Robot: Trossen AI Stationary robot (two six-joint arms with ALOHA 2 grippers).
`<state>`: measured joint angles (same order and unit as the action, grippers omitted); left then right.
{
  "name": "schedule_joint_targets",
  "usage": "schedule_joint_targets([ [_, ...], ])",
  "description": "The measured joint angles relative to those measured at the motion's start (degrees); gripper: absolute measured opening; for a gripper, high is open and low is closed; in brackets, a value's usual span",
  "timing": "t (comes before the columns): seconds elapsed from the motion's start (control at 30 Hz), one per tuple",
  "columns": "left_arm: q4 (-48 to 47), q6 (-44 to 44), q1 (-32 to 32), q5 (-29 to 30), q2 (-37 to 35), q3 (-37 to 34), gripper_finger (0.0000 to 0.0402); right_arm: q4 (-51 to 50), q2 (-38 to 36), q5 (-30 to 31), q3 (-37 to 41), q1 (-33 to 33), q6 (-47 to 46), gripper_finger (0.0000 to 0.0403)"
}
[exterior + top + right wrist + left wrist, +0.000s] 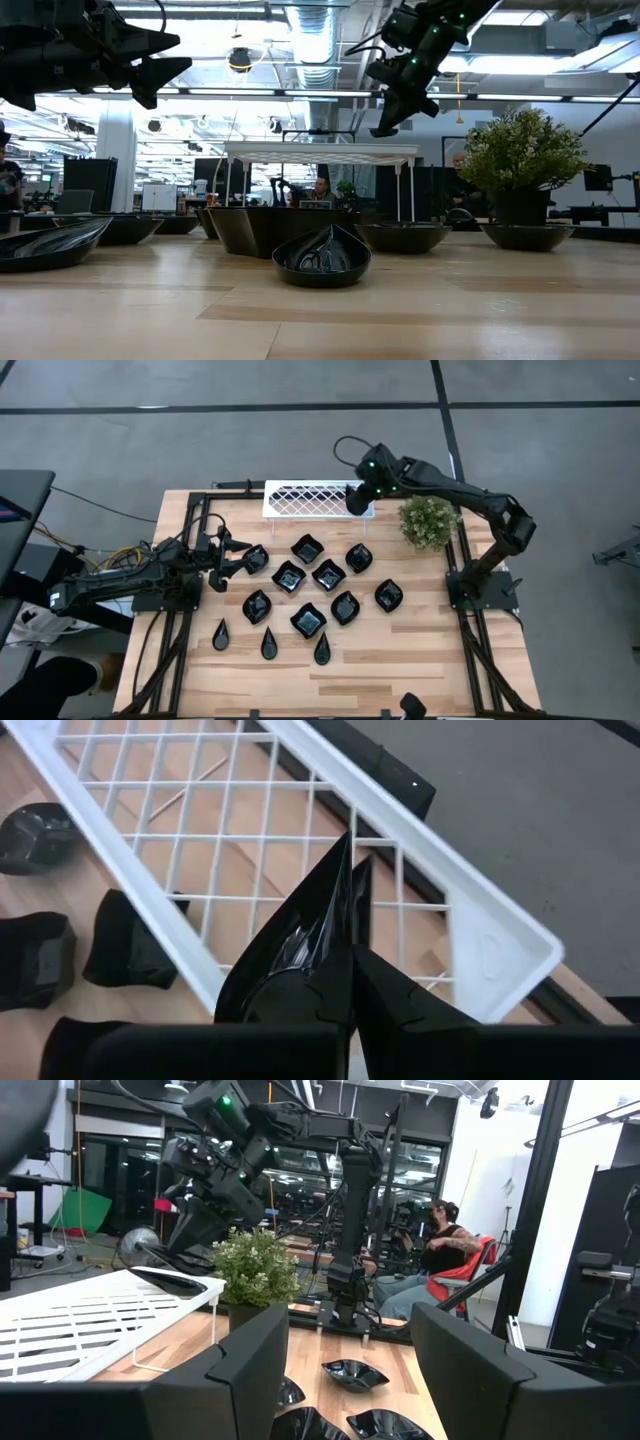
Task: Pick & Place Mini shaped plates
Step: Stack the drop-shaped plate on top of the other drop-shaped plate on the shelf
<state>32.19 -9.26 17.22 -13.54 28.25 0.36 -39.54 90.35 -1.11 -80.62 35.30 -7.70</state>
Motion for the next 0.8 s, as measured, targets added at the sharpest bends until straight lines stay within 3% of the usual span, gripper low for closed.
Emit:
schedule_joint_targets([
  [0.8,0.0,0.0,0.0,0.0,0.0,0.0,0.0214,0.1,0.0,-0.2,0.0,0.0,0.8,0.0001],
])
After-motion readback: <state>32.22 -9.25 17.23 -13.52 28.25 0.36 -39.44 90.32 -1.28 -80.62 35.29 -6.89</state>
